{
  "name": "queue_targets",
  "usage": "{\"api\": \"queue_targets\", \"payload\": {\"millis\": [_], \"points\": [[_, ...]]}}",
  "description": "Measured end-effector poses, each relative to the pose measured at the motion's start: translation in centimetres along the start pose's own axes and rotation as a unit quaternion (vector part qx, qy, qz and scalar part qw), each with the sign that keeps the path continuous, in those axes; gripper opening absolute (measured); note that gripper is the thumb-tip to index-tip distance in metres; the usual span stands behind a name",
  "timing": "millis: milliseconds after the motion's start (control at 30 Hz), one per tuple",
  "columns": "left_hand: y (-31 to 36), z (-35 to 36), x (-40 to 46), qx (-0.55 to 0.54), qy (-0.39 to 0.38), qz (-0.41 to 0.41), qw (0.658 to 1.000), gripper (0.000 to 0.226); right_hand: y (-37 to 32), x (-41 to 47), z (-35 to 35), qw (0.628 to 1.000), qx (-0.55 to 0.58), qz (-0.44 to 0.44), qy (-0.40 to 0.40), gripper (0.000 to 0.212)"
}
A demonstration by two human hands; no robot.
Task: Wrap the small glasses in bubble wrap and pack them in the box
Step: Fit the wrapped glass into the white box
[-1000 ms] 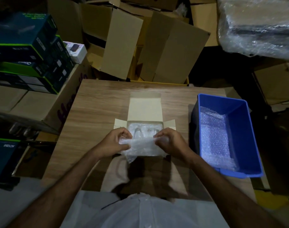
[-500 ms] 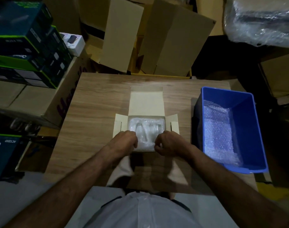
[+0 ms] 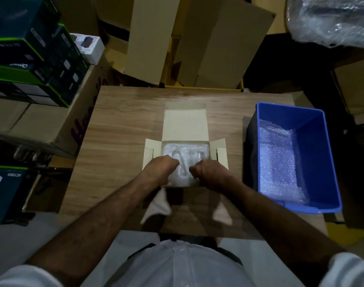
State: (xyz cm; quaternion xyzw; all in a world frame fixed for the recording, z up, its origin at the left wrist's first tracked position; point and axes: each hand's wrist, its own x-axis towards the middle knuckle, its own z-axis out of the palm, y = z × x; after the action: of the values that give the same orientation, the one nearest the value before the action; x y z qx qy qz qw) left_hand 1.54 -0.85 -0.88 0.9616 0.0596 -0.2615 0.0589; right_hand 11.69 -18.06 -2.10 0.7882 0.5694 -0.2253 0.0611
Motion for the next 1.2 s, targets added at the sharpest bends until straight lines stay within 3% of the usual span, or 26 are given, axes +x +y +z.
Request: {"api": "queue_targets", "payload": {"millis": [133,267,400,533,633,767,1000,1200], "points": [[-0.8,1.4,0.2,0.01,0.066,-0.014,0.998,0.081,-0.2,0.2,0.2,1.0,0.005,-0.006,0.006,0.013],[-0.5,1.8,0.7,0.038,0.103,-0.025,0.994,0.086,-0.2,0.7,0.6,1.0,0.018,0.005,-0.018,0.014],[-0.1,2.1,1.2,0.037,0.11,-0.03,0.993,0.09,0.7,1.2,0.0,0.99,0.126,0.061,-0.025,0.022],[-0.1,1.6,0.9,-0.042,0.089,-0.033,0.995,0.088,1.0,0.4,-0.6,0.967,0.18,0.152,0.101,0.071],[-0.6,0.4,0.9,-0.183,0.045,-0.047,0.981,0.111,0.4,0.4,-0.4,0.966,0.193,0.154,0.083,0.109],[-0.5,-0.2,2.1,-0.148,-0.001,-0.049,0.988,0.14,0.1,1.2,-0.1,0.97,0.174,0.168,0.029,0.132],[0.1,1.2,3.2,0.029,0.044,-0.021,0.998,0.113,-0.1,2.2,1.4,0.979,0.116,0.159,0.056,0.128],[0.1,1.8,3.8,0.043,0.056,-0.02,0.997,0.101,-0.5,2.4,2.1,0.983,0.068,0.159,0.059,0.129]]}}
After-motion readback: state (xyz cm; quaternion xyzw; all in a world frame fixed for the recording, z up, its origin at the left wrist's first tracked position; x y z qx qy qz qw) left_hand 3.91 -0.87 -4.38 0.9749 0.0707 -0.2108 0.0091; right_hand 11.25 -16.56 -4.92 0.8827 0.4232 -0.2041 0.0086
